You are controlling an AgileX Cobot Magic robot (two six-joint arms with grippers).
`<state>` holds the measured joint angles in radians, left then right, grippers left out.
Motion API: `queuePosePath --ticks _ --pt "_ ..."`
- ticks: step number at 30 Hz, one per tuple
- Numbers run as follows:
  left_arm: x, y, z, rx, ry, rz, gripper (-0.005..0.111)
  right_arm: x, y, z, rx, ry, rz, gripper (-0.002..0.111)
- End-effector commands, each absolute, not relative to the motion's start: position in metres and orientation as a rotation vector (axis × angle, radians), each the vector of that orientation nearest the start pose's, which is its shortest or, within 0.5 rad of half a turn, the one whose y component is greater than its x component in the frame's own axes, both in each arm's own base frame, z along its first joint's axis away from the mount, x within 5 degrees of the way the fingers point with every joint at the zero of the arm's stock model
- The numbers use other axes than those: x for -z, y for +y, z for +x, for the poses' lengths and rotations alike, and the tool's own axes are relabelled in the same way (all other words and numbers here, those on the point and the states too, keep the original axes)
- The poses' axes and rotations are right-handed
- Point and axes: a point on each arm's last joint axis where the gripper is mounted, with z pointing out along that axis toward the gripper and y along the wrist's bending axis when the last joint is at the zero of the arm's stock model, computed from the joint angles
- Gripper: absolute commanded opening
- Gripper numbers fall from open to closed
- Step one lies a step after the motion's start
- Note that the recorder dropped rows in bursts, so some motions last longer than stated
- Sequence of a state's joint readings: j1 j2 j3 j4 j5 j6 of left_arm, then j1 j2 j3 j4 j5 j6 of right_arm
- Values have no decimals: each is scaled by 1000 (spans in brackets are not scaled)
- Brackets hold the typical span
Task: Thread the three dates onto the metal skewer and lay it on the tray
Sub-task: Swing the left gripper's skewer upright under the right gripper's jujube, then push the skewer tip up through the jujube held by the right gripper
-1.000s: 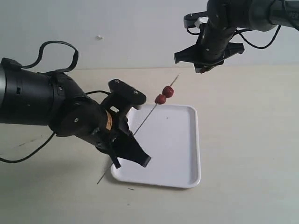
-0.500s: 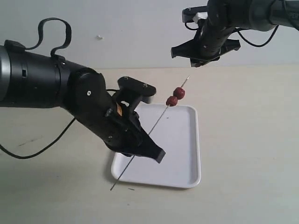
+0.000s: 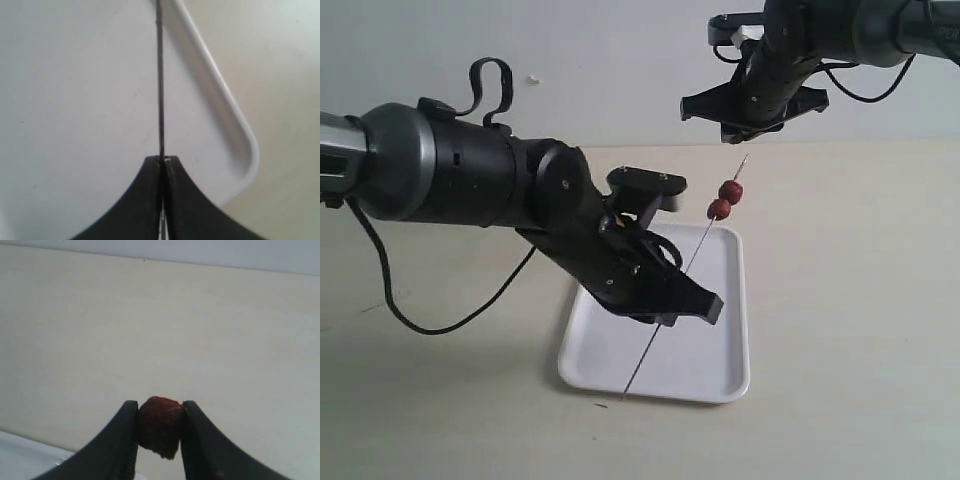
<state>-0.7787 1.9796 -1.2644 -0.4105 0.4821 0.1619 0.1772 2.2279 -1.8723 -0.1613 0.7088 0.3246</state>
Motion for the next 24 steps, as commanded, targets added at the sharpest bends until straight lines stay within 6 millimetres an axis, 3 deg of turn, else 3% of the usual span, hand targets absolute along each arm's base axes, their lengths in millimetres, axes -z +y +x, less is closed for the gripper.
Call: queuePosePath --ticks 1,7,15,24 --pt "-158 -306 285 598 2595 794 0 -214 77 497 -28 2494 69 28" --pt "-151 -306 306 632 2617 701 0 -214 77 496 -27 2496 70 28" --pt "-166 -315 312 664 2574 729 0 -214 77 497 -29 2493 69 28" --pt "-146 -316 314 661 2633 718 0 -214 77 497 -28 2494 69 28"
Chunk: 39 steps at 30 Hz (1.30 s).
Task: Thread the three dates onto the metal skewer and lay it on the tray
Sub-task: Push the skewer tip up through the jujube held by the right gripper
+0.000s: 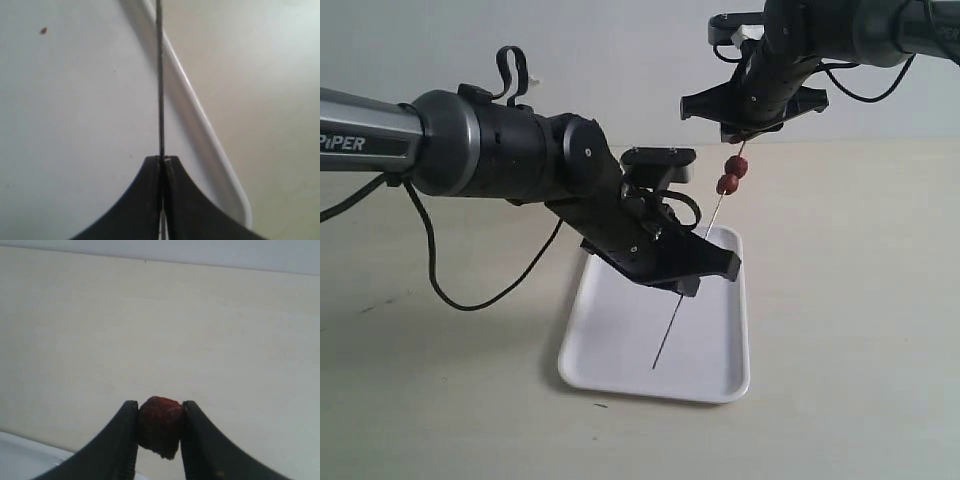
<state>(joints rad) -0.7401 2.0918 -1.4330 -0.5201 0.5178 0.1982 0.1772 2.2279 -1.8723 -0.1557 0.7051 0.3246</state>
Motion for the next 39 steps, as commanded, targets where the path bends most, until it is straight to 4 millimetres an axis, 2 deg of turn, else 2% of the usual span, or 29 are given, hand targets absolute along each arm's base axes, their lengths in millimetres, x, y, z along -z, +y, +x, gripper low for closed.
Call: queuePosePath --ticks 1,7,18,26,39 --pt "-143 -317 314 659 2640 720 0 -214 77 496 -27 2496 70 28" --pt "-144 -317 323 665 2613 680 0 -214 77 496 -20 2508 67 28" --pt "-145 -318 324 668 2602 671 0 -214 77 496 -14 2508 55 28" --pt "-145 -308 333 677 2621 615 0 -213 77 495 -14 2510 56 28" --pt "-145 -308 331 682 2633 624 0 -213 77 495 -14 2510 56 28"
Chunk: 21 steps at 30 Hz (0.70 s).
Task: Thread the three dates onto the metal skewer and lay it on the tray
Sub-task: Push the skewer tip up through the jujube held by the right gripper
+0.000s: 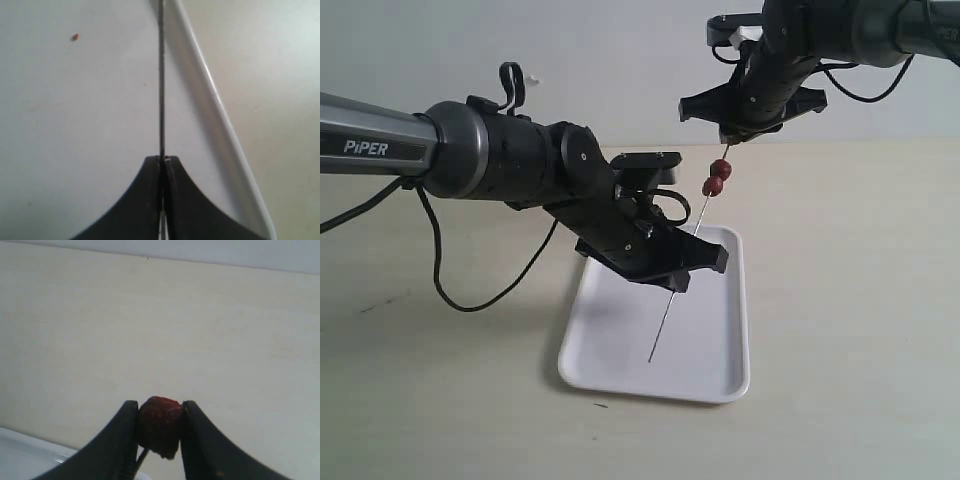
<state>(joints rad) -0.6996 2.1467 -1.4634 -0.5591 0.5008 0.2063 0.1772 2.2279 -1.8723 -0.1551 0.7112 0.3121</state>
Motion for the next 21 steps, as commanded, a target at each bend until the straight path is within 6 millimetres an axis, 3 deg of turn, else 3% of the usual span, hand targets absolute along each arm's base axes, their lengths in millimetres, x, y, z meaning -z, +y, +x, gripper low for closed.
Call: queuePosePath --ticks 1,21 --pt "-145 -309 330 685 2635 626 0 -214 77 496 -14 2507 55 28" --pt "-147 -313 328 767 2620 646 0 -213 77 495 -13 2509 53 28"
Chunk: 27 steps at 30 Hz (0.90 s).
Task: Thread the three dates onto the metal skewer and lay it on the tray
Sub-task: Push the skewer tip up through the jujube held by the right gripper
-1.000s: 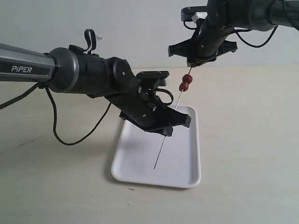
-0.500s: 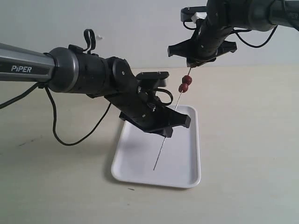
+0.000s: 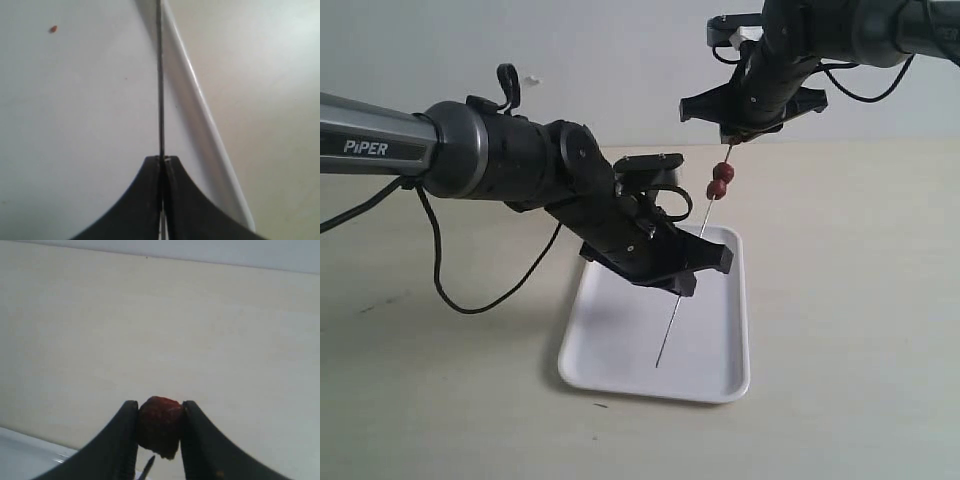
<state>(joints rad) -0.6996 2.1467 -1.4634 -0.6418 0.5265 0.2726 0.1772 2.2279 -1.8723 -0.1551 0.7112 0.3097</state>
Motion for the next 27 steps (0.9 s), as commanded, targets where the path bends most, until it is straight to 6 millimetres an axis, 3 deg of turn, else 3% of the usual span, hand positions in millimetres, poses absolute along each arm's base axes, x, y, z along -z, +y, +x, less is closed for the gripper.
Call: queuePosePath --ticks 1,23,27 --pt "-147 -313 328 767 2618 645 0 -213 77 495 -11 2510 48 28" --pt "-152 -317 331 785 2612 657 0 -213 76 494 -6 2526 48 28" --pt "-141 -319 332 786 2642 658 0 -213 76 494 -7 2524 48 28"
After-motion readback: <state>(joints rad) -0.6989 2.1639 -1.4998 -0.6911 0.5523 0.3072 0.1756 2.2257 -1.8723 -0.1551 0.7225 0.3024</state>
